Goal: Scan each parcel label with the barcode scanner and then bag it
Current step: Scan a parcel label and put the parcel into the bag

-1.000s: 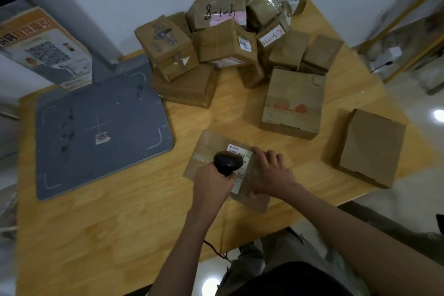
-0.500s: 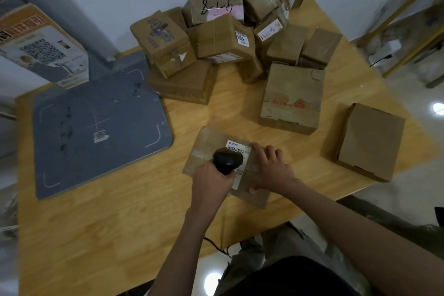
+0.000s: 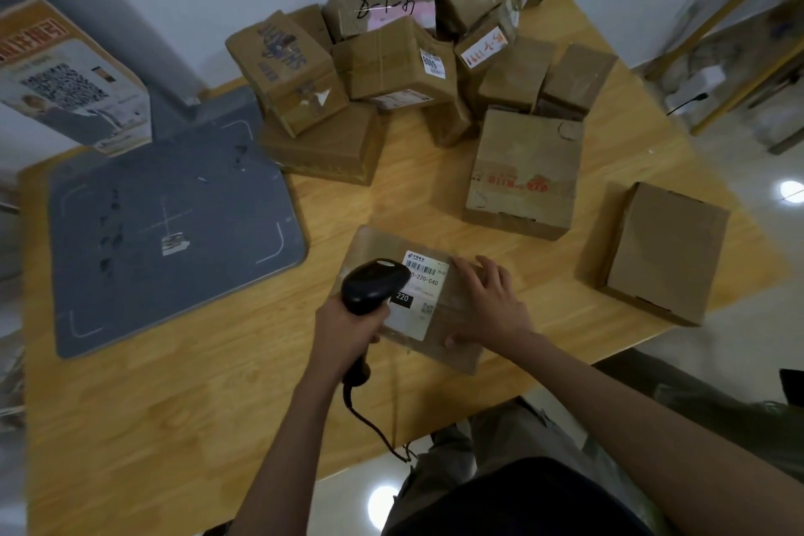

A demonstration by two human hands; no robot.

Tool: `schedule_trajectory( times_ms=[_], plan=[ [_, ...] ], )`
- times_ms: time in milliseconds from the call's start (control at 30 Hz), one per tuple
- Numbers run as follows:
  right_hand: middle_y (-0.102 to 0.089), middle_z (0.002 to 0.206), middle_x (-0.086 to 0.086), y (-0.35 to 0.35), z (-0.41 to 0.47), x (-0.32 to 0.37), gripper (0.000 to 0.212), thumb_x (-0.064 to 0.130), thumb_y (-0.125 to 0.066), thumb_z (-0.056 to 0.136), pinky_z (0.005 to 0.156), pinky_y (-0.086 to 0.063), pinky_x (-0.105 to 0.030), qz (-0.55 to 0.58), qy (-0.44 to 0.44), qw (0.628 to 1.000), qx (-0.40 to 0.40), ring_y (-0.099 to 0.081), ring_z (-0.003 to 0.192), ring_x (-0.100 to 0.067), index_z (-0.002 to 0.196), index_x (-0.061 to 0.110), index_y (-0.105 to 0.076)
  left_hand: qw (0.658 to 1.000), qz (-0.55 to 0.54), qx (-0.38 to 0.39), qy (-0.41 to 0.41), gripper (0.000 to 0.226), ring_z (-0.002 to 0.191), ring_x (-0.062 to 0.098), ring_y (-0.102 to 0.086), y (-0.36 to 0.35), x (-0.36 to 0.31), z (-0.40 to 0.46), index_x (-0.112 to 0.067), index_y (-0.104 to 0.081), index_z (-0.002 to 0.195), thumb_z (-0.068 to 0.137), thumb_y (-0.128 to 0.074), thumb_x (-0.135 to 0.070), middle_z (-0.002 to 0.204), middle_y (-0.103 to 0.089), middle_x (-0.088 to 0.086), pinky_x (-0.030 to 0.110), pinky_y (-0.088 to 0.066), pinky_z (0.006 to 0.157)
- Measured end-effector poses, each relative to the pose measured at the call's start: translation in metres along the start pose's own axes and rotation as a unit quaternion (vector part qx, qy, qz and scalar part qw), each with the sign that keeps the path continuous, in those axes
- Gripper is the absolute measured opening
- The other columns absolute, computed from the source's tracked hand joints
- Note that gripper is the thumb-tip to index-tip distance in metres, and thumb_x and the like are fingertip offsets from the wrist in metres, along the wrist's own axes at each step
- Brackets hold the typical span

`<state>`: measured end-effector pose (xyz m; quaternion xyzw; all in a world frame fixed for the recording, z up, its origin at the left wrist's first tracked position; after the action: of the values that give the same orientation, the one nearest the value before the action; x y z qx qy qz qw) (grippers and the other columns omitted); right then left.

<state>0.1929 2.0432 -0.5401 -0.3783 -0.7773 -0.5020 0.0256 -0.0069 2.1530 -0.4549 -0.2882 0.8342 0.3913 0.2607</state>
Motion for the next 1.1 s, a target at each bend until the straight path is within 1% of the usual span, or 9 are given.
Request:
schedule_trajectory(
  times_ms=[67, 133, 267, 367, 433, 567, 700, 900, 1100],
  plan=[
    [0.011, 0.163, 0.001, -0.004, -0.006, -0.007, 0.139, 0.049, -0.094, 0.053, 0.098, -0.048, -0.06, 0.051, -0.021, 0.998, -0.021, 0.003, 0.152, -0.03, 0.156, 0.041, -0.002, 0.999, -0.033, 0.002, 0.033, 0.018, 0.068, 0.02, -0.07, 0.007, 0.009, 0.01, -0.014, -0.071, 0.094, 0.078, -0.077, -0.016, 0.076, -0.072, 0.005, 0.028, -0.057, 0.059],
    [0.012, 0.164, -0.002, -0.012, -0.014, -0.019, 0.144, 0.042, -0.096, 0.052, 0.107, -0.042, -0.06, 0.129, -0.066, 0.988, -0.052, 0.0, 0.153, -0.031, 0.158, 0.036, 0.001, 0.996, -0.053, 0.002, 0.065, 0.017, 0.065, 0.021, -0.069, 0.01, 0.019, 0.019, -0.008, -0.072, 0.094, 0.077, -0.074, -0.012, 0.071, -0.072, 0.008, 0.035, -0.06, 0.064],
    [-0.027, 0.149, -0.011, -0.034, -0.024, -0.047, 0.147, 0.033, -0.098, 0.054, 0.112, -0.039, -0.05, 0.301, -0.168, 0.936, -0.069, -0.033, 0.139, -0.031, 0.16, 0.021, 0.003, 0.99, -0.079, 0.015, 0.118, 0.022, 0.064, 0.024, -0.07, 0.008, 0.033, 0.032, -0.01, -0.07, 0.102, 0.08, -0.074, -0.013, 0.073, -0.074, 0.014, 0.035, -0.06, 0.067],
    [-0.036, 0.128, -0.006, -0.043, -0.025, -0.057, 0.118, 0.029, -0.094, 0.064, 0.105, -0.045, -0.042, 0.353, -0.193, 0.915, -0.03, -0.046, 0.127, -0.03, 0.155, 0.012, -0.022, 0.99, -0.068, 0.032, 0.117, 0.018, 0.066, 0.026, -0.071, 0.003, 0.029, 0.035, -0.009, -0.071, 0.098, 0.081, -0.074, -0.012, 0.07, -0.073, 0.015, 0.038, -0.062, 0.07],
    [-0.036, 0.123, -0.002, -0.048, -0.025, -0.062, 0.105, 0.029, -0.091, 0.069, 0.104, -0.047, -0.041, 0.373, -0.196, 0.907, -0.011, -0.049, 0.121, -0.028, 0.153, 0.015, -0.029, 0.991, -0.063, 0.037, 0.116, 0.016, 0.066, 0.027, -0.071, 0.001, 0.027, 0.034, -0.009, -0.071, 0.096, 0.081, -0.075, -0.012, 0.068, -0.072, 0.015, 0.039, -0.062, 0.072],
    [-0.05, 0.133, -0.003, -0.043, -0.031, -0.065, 0.098, 0.025, -0.082, 0.081, 0.097, -0.053, -0.044, 0.471, -0.175, 0.864, -0.011, -0.054, 0.115, -0.021, 0.157, 0.027, -0.021, 0.992, -0.05, 0.032, 0.112, 0.014, 0.065, 0.028, -0.071, 0.003, 0.027, 0.025, -0.011, -0.07, 0.094, 0.082, -0.075, -0.014, 0.071, -0.073, 0.017, 0.04, -0.062, 0.073],
    [-0.05, 0.119, 0.011, -0.021, -0.045, -0.065, 0.087, 0.023, -0.073, 0.09, 0.099, -0.052, -0.046, 0.519, -0.135, 0.844, -0.019, -0.052, 0.117, -0.019, 0.156, 0.036, -0.018, 0.995, -0.047, 0.024, 0.085, 0.014, 0.067, 0.028, -0.073, 0.006, 0.017, 0.014, -0.021, -0.065, 0.091, 0.084, -0.074, -0.015, 0.071, -0.074, 0.017, 0.034, -0.06, 0.066],
    [-0.049, 0.128, 0.0, 0.002, -0.096, -0.085, 0.092, 0.044, -0.082, 0.078, 0.084, -0.055, -0.035, 0.578, -0.126, 0.804, -0.06, -0.055, 0.115, -0.019, 0.151, 0.045, -0.026, 0.997, -0.047, 0.061, -0.003, 0.018, 0.067, 0.023, -0.071, -0.007, -0.001, -0.009, -0.021, -0.069, 0.101, 0.084, -0.075, -0.017, 0.077, -0.075, 0.017, 0.036, -0.062, 0.07],
    [-0.058, 0.131, -0.001, -0.019, -0.191, -0.122, 0.103, 0.055, -0.09, 0.062, 0.088, -0.059, -0.039, 0.605, -0.181, 0.767, -0.11, -0.062, 0.116, -0.019, 0.148, 0.029, -0.039, 0.986, -0.001, 0.137, -0.098, 0.023, 0.061, 0.022, -0.07, -0.044, -0.012, -0.053, -0.011, -0.074, 0.105, 0.083, -0.076, -0.015, 0.081, -0.075, 0.014, 0.035, -0.061, 0.064]
  ],
)
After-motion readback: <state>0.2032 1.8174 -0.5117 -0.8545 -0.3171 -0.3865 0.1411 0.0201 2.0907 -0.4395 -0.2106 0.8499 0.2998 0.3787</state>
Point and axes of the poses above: each hand's wrist, its own z-axis towards the middle knuckle, its own y-axis out of the back of the hand, x = y × z, the point moved 8 cm from there along z, towards the middle knuckle
